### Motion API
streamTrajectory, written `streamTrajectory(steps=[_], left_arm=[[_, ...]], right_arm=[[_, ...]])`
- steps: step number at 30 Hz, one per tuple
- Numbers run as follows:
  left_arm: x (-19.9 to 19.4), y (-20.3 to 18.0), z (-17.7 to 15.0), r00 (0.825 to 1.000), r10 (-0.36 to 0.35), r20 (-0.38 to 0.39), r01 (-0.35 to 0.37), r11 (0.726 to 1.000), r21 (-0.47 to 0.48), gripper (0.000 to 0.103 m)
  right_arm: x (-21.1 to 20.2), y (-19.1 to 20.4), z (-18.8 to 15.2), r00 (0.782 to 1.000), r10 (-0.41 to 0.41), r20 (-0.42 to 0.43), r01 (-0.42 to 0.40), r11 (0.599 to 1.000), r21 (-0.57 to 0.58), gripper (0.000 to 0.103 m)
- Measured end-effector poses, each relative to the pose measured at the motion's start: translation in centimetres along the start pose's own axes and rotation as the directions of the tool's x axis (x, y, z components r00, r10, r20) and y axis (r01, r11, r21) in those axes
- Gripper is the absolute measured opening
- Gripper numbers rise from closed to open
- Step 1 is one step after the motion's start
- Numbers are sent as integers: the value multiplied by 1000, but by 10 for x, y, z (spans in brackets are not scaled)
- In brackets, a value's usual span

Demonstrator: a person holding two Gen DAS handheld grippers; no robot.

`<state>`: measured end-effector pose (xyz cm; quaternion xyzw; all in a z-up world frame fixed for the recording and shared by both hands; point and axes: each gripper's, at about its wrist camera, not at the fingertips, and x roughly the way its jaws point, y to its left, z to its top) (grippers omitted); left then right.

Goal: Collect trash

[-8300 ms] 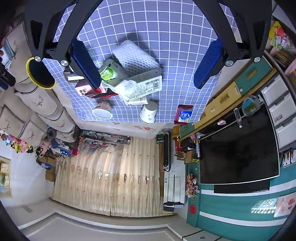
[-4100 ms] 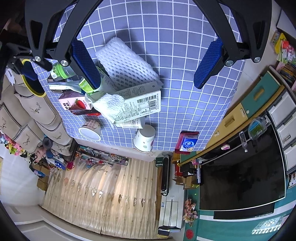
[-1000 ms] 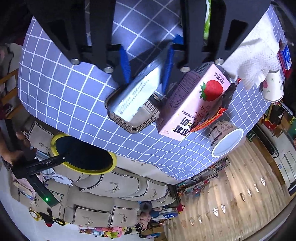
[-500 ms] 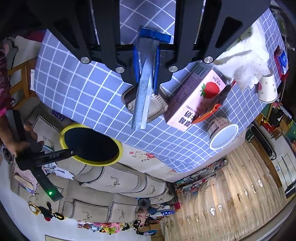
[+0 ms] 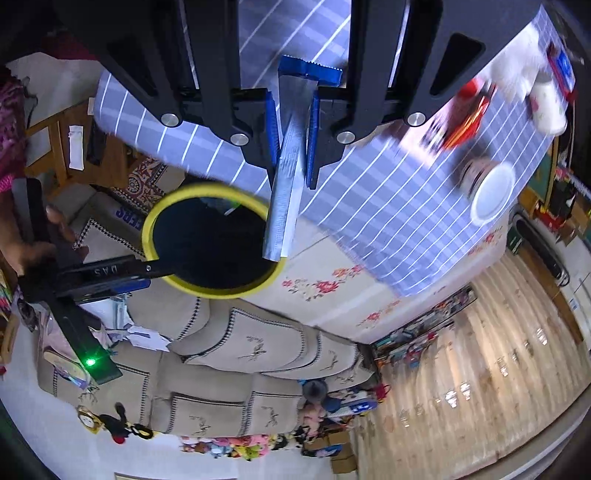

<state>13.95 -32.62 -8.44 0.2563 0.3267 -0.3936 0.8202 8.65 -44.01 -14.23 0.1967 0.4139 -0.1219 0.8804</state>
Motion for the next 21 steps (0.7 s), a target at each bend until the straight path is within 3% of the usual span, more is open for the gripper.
streamTrajectory(steps=[13,17,21], left_arm=[[97,-59,92,995,-95,-35,97,991,87,14],[136,-78,109,988,-132,-84,139,986,91,15],[167,-92,115,986,-120,-119,134,985,110,19]], right_arm=[[-17,-67,7,997,-73,20,71,994,87,72],[-20,-77,7,996,-87,15,85,992,97,73],[-22,-82,5,995,-99,15,97,990,106,74]])
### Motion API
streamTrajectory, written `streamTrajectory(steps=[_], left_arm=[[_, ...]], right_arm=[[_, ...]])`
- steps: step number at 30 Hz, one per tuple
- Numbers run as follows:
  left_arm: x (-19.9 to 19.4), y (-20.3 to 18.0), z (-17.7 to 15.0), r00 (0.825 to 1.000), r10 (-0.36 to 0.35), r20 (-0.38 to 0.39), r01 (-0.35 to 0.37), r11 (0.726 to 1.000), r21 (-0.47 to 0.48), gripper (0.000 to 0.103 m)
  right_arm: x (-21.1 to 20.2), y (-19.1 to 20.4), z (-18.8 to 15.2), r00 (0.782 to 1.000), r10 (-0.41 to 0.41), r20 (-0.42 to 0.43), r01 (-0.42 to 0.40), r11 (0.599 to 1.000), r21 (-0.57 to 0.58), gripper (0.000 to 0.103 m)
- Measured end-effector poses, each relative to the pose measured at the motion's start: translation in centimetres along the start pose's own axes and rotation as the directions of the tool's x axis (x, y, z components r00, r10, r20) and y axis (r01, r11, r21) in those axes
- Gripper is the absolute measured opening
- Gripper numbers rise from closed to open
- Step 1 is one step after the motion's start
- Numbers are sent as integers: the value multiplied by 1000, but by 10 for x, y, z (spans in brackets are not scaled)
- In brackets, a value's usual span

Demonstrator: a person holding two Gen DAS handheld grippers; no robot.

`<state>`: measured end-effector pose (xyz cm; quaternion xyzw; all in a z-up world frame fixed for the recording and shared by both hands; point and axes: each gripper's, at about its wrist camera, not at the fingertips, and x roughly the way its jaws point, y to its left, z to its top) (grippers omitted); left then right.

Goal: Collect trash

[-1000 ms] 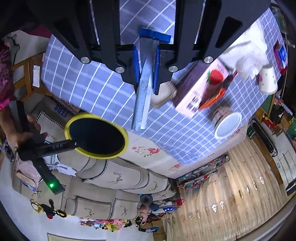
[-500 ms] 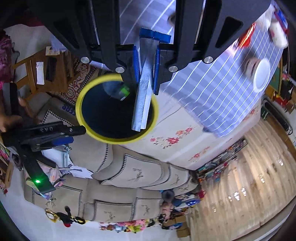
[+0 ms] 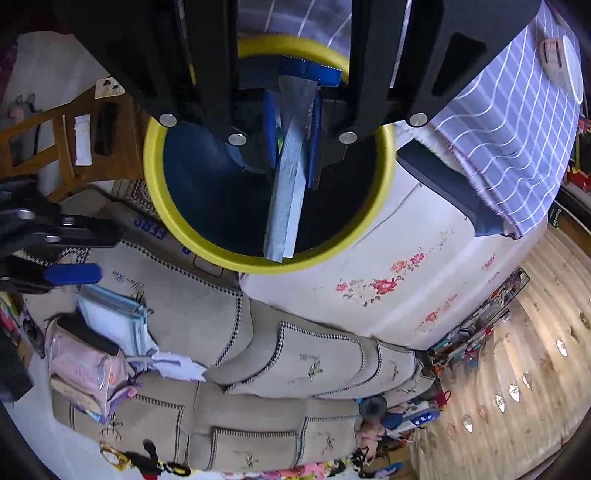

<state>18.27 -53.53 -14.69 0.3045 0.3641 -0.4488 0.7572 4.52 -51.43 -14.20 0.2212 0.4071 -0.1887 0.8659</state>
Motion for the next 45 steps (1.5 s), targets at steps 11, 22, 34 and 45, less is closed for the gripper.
streamTrajectory(steps=[11,22,34,45], left_arm=[[11,8,-1,999,33,-1,-33,998,-49,48],[-91,28,-64,988,122,97,-104,979,-177,72],[-229,94,-223,910,397,122,-281,804,-524,92],[-293,140,-352,863,503,35,-328,613,-719,94]], right_arm=[[-5,8,1,1000,-6,3,6,1000,-17,75],[-11,49,-8,1000,21,-3,-22,996,-87,77],[-10,179,-45,984,172,-46,-178,943,-282,79],[1,303,-82,964,261,-49,-257,873,-414,87]])
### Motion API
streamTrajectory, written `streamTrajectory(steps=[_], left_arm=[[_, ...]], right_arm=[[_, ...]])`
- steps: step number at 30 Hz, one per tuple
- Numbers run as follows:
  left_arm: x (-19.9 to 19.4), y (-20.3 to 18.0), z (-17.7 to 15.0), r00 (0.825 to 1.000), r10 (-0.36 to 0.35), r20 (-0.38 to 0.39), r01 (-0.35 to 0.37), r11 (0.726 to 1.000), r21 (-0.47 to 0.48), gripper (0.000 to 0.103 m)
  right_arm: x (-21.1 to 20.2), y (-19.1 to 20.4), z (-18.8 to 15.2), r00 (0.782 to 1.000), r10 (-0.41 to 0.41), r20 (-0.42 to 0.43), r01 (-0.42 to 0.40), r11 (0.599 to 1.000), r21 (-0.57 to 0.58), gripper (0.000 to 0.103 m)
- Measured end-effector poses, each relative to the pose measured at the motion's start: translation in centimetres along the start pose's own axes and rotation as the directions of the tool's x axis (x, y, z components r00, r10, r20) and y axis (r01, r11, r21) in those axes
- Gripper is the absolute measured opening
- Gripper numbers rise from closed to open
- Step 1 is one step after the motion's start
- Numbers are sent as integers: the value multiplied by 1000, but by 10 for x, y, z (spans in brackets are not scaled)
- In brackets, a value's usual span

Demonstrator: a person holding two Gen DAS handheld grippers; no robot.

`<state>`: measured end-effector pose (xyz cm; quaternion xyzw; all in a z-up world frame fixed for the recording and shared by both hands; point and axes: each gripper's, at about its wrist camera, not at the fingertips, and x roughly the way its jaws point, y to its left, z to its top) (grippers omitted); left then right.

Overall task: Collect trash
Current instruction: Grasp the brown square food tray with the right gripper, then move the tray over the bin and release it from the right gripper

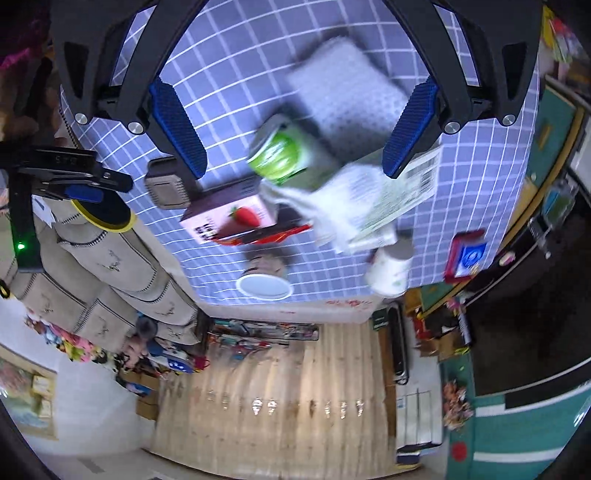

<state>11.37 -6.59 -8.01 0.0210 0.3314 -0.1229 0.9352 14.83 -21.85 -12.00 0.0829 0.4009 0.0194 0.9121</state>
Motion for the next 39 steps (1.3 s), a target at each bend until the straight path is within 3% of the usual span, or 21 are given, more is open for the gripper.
streamTrajectory(steps=[4,12,14,16,19,25,32,39], left_arm=[[1,3,-3,1000,-9,-3,9,1000,-3,94],[7,-10,-8,999,-44,-27,44,999,11,95],[8,-11,-9,998,-47,-34,47,999,10,96],[9,-10,-10,998,-47,-38,47,999,8,96],[10,-10,-11,998,-44,-40,45,999,3,96],[14,-17,-10,998,-49,-48,50,999,17,96],[18,-33,-10,996,-62,-61,65,997,44,96],[26,-53,-8,994,-77,-78,83,994,77,96]], right_arm=[[21,27,0,1000,-4,-9,4,1000,-23,88],[53,45,3,995,-98,-17,97,995,-34,87],[59,44,3,994,-105,-31,104,994,-36,72],[64,43,2,992,-110,-55,108,994,-36,64],[60,43,0,995,-94,-43,93,995,-30,58],[31,37,-5,998,-54,-7,54,998,-27,58],[-13,-14,-3,990,-125,71,123,992,38,59],[-16,-101,-7,964,-263,34,255,953,163,59]])
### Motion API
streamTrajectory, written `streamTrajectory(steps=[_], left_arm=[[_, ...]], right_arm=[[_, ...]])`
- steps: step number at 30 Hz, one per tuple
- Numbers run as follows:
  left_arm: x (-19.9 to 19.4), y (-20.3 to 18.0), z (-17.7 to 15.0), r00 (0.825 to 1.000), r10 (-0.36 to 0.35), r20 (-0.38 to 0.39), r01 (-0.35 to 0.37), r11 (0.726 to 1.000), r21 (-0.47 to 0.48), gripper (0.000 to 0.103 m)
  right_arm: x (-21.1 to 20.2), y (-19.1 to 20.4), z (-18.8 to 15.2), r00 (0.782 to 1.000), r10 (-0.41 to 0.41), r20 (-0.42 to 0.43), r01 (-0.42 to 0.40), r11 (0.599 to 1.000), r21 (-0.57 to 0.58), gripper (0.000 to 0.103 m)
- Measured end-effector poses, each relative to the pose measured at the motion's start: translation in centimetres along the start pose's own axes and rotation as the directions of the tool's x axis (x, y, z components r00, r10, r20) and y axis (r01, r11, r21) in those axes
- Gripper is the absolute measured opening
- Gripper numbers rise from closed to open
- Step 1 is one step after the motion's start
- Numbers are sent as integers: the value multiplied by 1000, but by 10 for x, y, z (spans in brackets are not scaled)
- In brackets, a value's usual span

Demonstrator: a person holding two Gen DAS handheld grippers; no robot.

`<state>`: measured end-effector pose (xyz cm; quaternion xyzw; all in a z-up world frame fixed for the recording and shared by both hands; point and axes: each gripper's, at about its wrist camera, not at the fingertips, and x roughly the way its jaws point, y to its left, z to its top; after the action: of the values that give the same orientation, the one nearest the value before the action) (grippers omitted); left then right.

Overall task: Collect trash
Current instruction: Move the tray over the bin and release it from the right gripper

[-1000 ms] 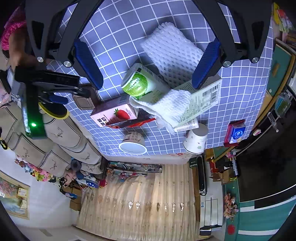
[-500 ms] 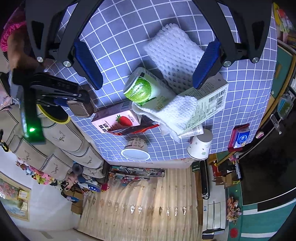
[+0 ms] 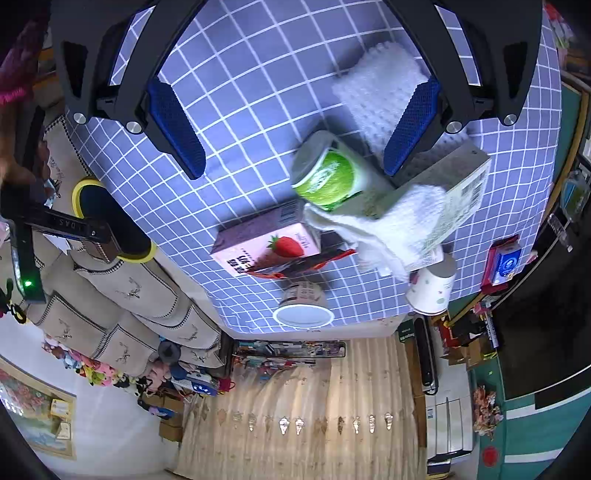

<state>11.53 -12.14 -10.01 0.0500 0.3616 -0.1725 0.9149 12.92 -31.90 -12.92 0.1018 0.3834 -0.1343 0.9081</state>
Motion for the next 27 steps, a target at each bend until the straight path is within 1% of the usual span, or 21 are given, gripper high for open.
streamTrajectory(steps=[5,9,16,18,19,23,27], left_arm=[[9,-14,4,1000,-8,-19,8,1000,22,96],[14,-23,5,1000,-8,-30,9,999,36,96],[22,-30,9,999,2,-48,0,999,46,96],[24,-32,10,999,5,-52,-2,999,48,96],[25,-33,10,999,5,-53,-2,999,50,96],[27,-32,12,998,9,-55,-6,999,52,96],[27,-26,12,998,20,-54,-18,999,39,96]], right_arm=[[32,-52,2,996,-67,-53,71,995,67,59],[56,-73,0,992,-80,-101,89,993,80,59],[84,-82,-2,987,-83,-135,96,991,89,60],[90,-85,-3,986,-78,-145,93,991,95,63],[91,-85,-3,986,-78,-147,93,991,97,67],[85,-86,-6,988,-76,-131,90,991,101,71],[73,-82,-6,992,-72,-105,82,992,96,72]])
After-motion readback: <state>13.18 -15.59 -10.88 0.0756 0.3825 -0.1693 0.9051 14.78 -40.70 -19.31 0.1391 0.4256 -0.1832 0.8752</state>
